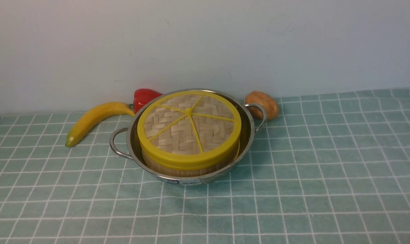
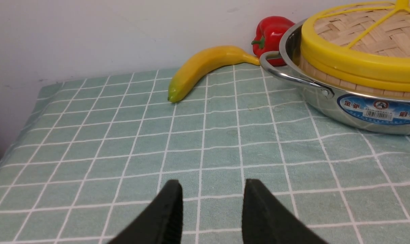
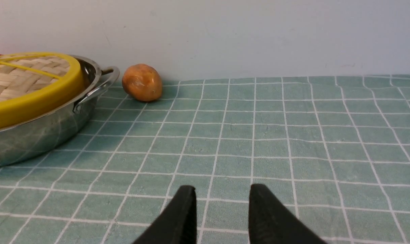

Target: Place the steamer in the pot on the blue tablecloth, and put the lid on the steamer.

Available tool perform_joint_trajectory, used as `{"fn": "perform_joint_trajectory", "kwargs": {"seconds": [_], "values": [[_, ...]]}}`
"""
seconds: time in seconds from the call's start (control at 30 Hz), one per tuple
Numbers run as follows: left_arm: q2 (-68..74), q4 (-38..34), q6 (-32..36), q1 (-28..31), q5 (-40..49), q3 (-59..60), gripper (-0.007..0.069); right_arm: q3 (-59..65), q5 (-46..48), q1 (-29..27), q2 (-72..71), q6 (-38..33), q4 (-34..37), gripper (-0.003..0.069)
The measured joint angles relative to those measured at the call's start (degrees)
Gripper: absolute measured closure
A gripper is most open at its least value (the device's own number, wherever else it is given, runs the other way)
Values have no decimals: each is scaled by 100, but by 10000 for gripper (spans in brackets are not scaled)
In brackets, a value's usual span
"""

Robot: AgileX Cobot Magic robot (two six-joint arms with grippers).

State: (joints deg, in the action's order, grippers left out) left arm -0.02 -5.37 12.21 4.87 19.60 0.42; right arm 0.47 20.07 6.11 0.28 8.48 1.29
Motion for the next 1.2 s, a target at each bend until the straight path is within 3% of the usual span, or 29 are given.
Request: {"fn": "perform_joint_trajectory", "kwargs": {"seconds": [1.2], "values": [[0, 0, 0, 0, 0, 0, 382, 0, -17, 0, 0, 109, 4, 419]]}}
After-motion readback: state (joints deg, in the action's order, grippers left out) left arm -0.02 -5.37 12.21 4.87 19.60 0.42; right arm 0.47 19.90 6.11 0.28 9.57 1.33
